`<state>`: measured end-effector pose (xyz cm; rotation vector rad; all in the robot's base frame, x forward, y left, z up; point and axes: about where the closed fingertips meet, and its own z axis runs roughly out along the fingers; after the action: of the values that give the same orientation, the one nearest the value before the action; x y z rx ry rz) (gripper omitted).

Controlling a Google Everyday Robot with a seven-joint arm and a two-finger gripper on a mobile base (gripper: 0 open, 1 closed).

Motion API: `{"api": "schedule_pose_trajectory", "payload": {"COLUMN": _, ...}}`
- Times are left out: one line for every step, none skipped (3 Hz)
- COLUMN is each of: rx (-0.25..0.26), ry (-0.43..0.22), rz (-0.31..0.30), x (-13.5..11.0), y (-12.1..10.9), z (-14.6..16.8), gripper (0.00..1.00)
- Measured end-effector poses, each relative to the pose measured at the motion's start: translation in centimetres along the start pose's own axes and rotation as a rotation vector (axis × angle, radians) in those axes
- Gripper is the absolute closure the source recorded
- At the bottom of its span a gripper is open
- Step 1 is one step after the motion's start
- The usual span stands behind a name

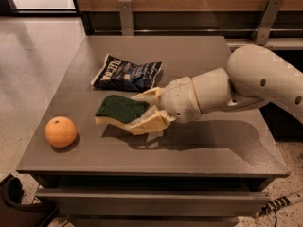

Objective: Move sponge near orange

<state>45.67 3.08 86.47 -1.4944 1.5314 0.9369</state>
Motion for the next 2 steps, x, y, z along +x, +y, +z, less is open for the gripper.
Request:
{"api": "schedule_pose_trajectory", "payload": {"rx": -0.003, "ry": 0.001, "rz": -0.003, "x": -0.12, "y": 0.10, "z": 0.15, "gripper": 0.40}}
{"api": "schedule_pose_trajectory", "payload": {"rx": -0.007, "ry": 0.002, "rz": -0.006, "x": -0.27, "y": 0.24, "z": 0.34, "gripper": 0.09}}
